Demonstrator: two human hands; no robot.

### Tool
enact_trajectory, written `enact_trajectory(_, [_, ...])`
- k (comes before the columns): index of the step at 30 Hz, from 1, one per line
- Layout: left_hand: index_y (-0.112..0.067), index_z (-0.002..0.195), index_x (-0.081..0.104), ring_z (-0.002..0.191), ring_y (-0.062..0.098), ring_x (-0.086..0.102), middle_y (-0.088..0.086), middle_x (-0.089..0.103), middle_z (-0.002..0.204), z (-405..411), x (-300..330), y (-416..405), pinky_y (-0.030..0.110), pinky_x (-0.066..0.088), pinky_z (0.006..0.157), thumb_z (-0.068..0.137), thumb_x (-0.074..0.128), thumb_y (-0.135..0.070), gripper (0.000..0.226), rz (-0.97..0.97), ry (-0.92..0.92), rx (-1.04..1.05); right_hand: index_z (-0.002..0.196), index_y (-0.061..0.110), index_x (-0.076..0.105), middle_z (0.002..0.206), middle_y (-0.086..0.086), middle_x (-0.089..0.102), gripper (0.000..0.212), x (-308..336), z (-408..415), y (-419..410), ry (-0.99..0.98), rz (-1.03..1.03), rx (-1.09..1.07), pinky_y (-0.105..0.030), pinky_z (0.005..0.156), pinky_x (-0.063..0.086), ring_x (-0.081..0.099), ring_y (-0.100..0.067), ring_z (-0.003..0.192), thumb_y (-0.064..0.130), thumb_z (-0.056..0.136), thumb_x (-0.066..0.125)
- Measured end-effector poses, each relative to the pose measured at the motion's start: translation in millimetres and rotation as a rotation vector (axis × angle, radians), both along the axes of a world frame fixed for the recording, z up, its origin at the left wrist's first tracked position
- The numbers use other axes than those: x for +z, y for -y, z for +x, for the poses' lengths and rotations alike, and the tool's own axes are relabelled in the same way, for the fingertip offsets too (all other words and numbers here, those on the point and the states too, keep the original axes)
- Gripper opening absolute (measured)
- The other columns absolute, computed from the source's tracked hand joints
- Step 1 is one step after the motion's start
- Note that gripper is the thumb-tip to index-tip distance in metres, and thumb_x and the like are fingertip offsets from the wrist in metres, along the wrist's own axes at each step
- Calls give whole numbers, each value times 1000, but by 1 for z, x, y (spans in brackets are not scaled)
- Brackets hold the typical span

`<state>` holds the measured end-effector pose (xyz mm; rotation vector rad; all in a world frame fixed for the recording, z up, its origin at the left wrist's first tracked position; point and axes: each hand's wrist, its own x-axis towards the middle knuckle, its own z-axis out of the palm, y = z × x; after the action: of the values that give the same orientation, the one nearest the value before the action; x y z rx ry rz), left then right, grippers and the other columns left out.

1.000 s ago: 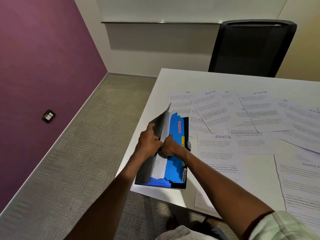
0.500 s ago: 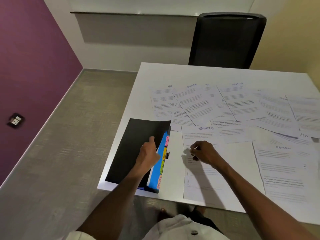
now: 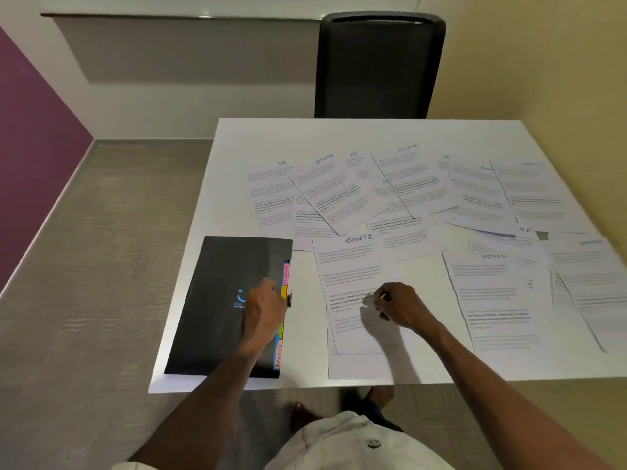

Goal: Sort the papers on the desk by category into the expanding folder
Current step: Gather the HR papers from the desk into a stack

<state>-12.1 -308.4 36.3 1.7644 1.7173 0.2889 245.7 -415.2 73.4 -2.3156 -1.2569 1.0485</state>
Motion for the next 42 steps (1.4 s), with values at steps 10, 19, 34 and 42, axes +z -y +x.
enact_trajectory(10, [-19, 102, 63, 63, 10, 61, 1, 66, 88, 63, 23, -10, 18, 47, 57, 86, 61, -8, 19, -38, 190, 72, 118, 6, 57, 85, 0, 65, 33, -4, 32, -1, 15, 63, -143, -23, 76, 37, 59, -18, 85, 27, 94, 63])
enact_trajectory(19, [-12, 117, 61, 77, 13, 61, 5, 65, 103, 103, 18, -5, 13, 45, 60, 83, 62, -8, 34, -234, 232, 219, 102, 1, 64, 109, -13, 67, 19, -22, 85, 6, 70, -23, -165, -24, 73, 35, 59, -27, 98, 10, 86, 60])
enact_trajectory(34, [12, 131, 40, 114, 36, 61, 28, 56, 129, 140, -74, 39, 45, 53, 92, 56, 58, -24, 85, -533, 177, 391, 120, -10, 45, 89, -13, 51, 63, -53, 119, 10, -487, -229, -216, -32, 58, 42, 50, -21, 73, 7, 70, 79])
enact_trajectory(42, [-6, 72, 50, 64, 20, 47, 9, 49, 65, 166, -17, 60, 25, 32, 55, 61, 62, -13, 18, -443, 169, 352, 95, 1, 55, 88, -11, 60, 33, -51, 120, 2, -660, -257, -269, -26, 51, 40, 55, -17, 65, 12, 74, 79])
